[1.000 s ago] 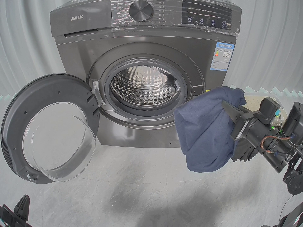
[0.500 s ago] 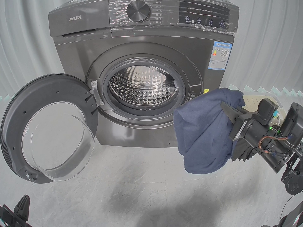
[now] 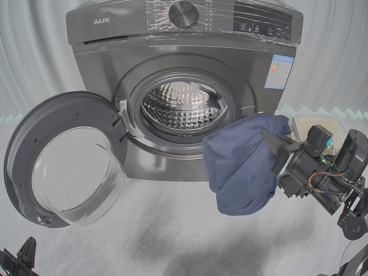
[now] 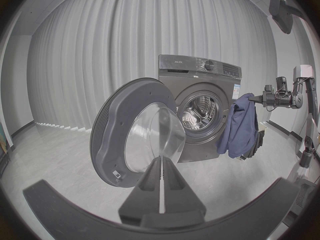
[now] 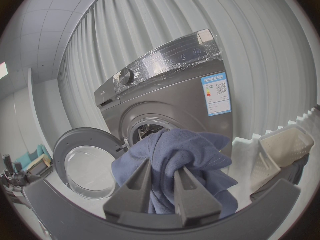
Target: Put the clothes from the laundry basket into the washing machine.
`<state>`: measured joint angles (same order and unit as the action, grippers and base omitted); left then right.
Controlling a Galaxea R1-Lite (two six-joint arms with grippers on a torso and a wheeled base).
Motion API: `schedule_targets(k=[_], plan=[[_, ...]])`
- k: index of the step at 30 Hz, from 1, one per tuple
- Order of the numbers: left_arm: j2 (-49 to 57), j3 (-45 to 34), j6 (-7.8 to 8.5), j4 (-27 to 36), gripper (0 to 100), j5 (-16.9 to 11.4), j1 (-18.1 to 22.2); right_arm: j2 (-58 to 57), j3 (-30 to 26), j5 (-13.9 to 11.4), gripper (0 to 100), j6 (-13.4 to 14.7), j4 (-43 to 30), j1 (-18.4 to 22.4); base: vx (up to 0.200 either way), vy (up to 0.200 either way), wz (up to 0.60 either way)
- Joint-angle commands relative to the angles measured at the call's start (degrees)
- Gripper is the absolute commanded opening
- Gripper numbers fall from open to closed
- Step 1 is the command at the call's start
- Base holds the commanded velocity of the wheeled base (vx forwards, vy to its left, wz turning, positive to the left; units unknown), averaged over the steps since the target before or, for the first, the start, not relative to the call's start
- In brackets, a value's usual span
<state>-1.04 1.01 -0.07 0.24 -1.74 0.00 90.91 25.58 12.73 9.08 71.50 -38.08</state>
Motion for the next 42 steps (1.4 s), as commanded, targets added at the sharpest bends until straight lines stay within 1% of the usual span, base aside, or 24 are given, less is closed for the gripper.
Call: schedule_targets(k=[1,7,9,12,13,14,17,22,25,27,30,32,33,34,35,36,37,38,40,41,42], plan=[[1.0,-0.9,-0.01,0.0,0,0.0,0.0,2.3,0.8,0.4,0,2.3,0.7,-3.8,0.000,0.000,0.00],[1.0,-1.0,0.42,-0.1,0,0.0,0.0,5.4,3.7,0.9,0,2.1,1.7,-6.1,0.000,0.000,0.00],[1.0,-0.9,0.34,0.0,0,0.0,0.0,5.9,5.0,1.0,0,2.1,1.5,-6.7,0.000,0.000,0.00],[1.0,-1.0,-0.01,-0.1,0,0.1,0.0,8.4,9.1,1.0,0,2.3,1.8,-6.6,0.000,0.000,0.00],[1.0,-1.0,-0.01,-0.1,0,0.1,0.0,8.6,9.3,1.0,0,2.3,1.8,-6.6,0.000,0.000,0.00],[1.0,-1.0,-0.10,-0.1,0,0.1,0.0,10.0,11.6,1.0,0,2.6,1.8,-6.6,0.000,0.000,0.00],[1.0,-1.0,-0.01,-0.1,0,0.0,0.1,11.8,14.4,1.0,0,2.8,1.8,-6.6,0.000,0.000,0.00],[1.0,-1.0,1.13,-0.2,0,-0.5,0.1,14.8,15.8,3.4,0,2.9,2.3,-6.7,0.000,0.000,0.00],[1.0,-1.0,1.22,-0.2,0,-0.5,0.1,16.3,16.8,3.9,0,2.8,3.2,-6.7,0.000,0.000,0.00],[1.0,-1.0,1.13,-0.2,0,-0.5,0.1,17.0,17.7,4.1,0,2.8,3.4,-6.7,0.000,0.000,0.00],[1.0,-1.0,0.95,-0.4,0,-0.5,0.1,18.0,19.7,6.5,0,2.8,3.6,-6.7,0.000,0.000,0.00],[1.0,-1.0,0.95,-0.4,0,-0.5,0.1,18.1,19.6,6.6,0,2.9,3.6,-6.6,0.000,0.000,0.00],[1.0,-0.9,0.60,-0.9,0,-0.5,0.1,18.2,19.6,6.7,0,2.9,3.7,-6.5,0.000,0.000,0.00],[1.0,0.5,-1.07,-2.8,0,-0.5,0.2,18.3,19.6,6.6,0,2.9,4.0,-6.4,0.000,0.000,0.00],[0.9,4.3,-2.56,-5.3,0,-0.9,0.4,18.3,19.6,6.6,0,2.9,4.4,-6.4,0.000,0.000,0.00],[0.0,8.4,-3.35,-6.7,0,-1.3,0.7,18.4,19.6,6.6,0,2.9,4.8,-6.5,0.000,0.000,0.00],[-1.9,12.3,-3.27,-6.0,0,-2.7,0.8,18.5,19.8,6.5,0,2.8,4.8,-6.6,0.000,0.000,0.00],[-3.0,13.8,-3.00,-5.2,0,-3.7,0.7,18.5,20.0,6.4,0,2.8,4.9,-6.6,0.000,0.000,0.00],[-6.2,16.1,-2.21,-0.2,0,-9.3,0.1,18.8,20.8,6.1,0,2.7,4.9,-6.8,0.000,0.000,0.00],[-6.7,16.1,-2.12,0.4,0,-10.6,-0.1,18.8,21.0,6.0,0,2.7,4.9,-7.0,0.000,0.000,0.00],[-6.7,16.1,-2.12,0.4,0,-10.6,-0.1,18.8,21.0,6.0,0,2.7,4.9,-7.0,0.000,0.000,0.00]])
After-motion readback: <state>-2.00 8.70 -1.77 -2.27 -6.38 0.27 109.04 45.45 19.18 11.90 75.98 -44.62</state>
